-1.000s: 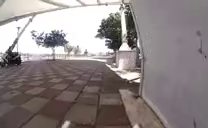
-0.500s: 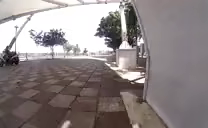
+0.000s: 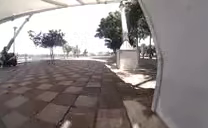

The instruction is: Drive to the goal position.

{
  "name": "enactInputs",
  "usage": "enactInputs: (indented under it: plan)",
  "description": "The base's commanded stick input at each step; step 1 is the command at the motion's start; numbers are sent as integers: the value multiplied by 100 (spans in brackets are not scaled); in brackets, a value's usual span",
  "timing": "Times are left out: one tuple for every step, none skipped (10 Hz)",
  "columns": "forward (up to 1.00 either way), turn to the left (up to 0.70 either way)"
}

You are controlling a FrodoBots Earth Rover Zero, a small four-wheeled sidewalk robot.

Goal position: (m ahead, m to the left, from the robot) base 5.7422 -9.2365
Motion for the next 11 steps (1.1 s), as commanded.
enactInputs:
  plan:
    - [70, 0]
    - [70, 0]
    - [70, 0]
    - [70, 0]
    - [70, 0]
    - [70, 0]
    - [70, 0]
    - [70, 0]
    - [70, 0]
    - [70, 0]
    - [70, 0]
